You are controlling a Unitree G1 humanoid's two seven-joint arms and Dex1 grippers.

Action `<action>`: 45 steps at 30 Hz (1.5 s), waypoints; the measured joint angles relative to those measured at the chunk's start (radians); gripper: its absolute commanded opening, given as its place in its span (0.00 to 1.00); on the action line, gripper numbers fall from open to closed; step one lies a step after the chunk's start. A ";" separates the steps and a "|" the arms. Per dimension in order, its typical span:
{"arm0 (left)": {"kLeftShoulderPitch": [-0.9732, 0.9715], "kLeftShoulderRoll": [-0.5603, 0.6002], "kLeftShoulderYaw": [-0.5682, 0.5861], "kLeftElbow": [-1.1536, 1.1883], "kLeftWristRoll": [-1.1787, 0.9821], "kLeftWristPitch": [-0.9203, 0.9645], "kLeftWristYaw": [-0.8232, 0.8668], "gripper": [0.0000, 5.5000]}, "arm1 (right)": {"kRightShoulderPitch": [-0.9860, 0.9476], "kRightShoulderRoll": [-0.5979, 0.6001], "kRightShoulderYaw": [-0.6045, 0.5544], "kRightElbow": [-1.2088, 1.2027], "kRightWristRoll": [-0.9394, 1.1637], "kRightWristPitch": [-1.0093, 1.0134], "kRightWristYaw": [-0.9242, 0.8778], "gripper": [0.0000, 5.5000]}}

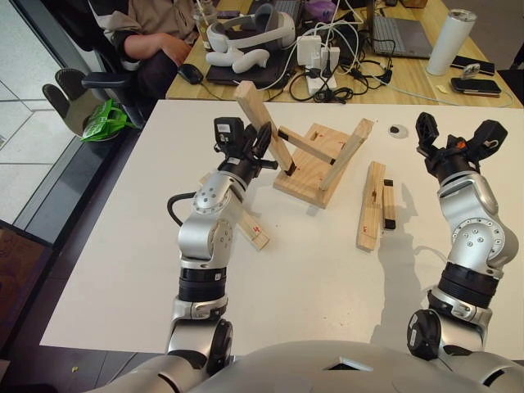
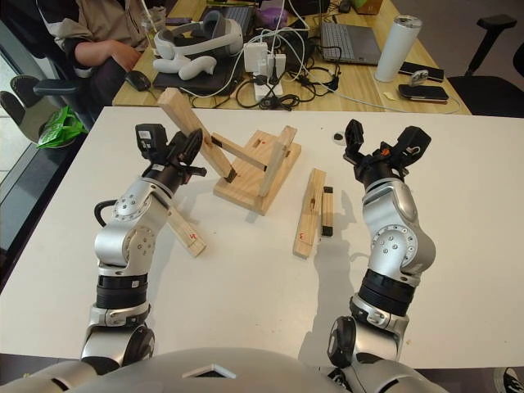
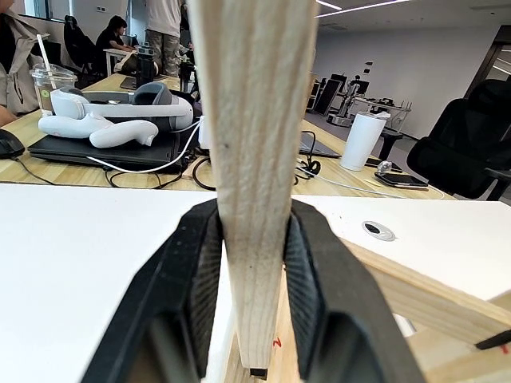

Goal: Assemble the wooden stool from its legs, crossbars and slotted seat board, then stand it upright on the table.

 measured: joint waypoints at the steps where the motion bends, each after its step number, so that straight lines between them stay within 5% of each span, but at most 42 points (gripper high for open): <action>1: 0.001 0.007 -0.001 -0.002 0.000 0.000 -0.010 0.18 | 0.000 0.000 0.000 0.000 0.003 0.001 0.000 0.91; 20: -0.010 0.068 -0.057 -0.096 -0.011 0.240 -0.010 0.18 | -0.004 -0.010 0.006 -0.008 0.031 0.018 0.004 0.91; 34: -0.171 0.030 0.075 0.060 -0.088 0.405 0.039 0.18 | -0.006 -0.010 0.032 -0.014 0.057 0.016 0.046 0.91; 45: -0.220 0.047 -0.094 0.072 -0.026 0.409 0.002 0.18 | -0.003 -0.010 0.067 -0.023 0.056 -0.003 0.068 0.91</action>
